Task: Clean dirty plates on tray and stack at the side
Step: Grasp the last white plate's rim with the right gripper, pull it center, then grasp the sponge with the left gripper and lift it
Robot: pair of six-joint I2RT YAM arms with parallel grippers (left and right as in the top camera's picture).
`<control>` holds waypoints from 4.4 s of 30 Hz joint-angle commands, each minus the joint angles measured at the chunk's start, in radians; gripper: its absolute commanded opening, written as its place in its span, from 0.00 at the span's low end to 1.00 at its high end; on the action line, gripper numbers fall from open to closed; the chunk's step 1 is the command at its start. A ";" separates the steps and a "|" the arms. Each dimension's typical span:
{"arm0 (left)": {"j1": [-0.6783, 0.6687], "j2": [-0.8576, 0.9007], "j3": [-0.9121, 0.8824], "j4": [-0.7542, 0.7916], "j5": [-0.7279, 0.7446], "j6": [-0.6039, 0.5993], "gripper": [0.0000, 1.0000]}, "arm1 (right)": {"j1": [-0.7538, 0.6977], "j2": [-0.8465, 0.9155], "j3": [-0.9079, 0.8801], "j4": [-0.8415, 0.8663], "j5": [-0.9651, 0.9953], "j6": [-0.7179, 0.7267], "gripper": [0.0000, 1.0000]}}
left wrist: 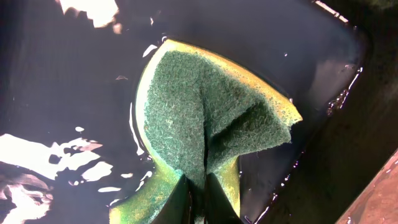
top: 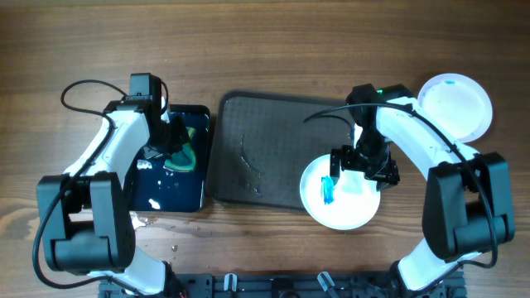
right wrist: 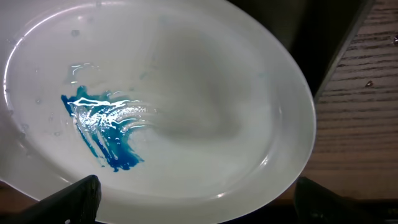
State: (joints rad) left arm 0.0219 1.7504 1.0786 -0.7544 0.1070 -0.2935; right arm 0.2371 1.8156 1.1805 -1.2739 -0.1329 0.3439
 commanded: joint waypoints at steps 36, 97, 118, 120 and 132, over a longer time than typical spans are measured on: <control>0.002 -0.009 0.020 0.006 0.016 -0.011 0.04 | -0.012 -0.013 -0.178 0.533 -0.067 -0.005 0.04; -0.090 -0.232 0.046 -0.171 -0.465 -0.190 0.04 | -0.012 -0.013 -0.178 0.515 -0.095 -0.052 0.04; -0.298 -0.232 0.046 -0.153 -0.577 -0.290 0.04 | -0.012 -0.013 -0.178 0.529 -0.095 -0.052 0.04; -0.285 -0.232 0.045 -0.148 -0.442 -0.286 0.04 | -0.012 -0.013 -0.178 0.529 -0.095 -0.053 0.04; -0.066 -0.254 0.046 0.006 0.158 -0.129 0.04 | -0.012 -0.013 -0.178 0.529 -0.106 -0.053 0.04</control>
State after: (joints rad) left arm -0.0196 1.5528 1.1179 -0.7856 0.0921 -0.4564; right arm 0.2237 1.7821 1.0142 -0.7460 -0.2329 0.2970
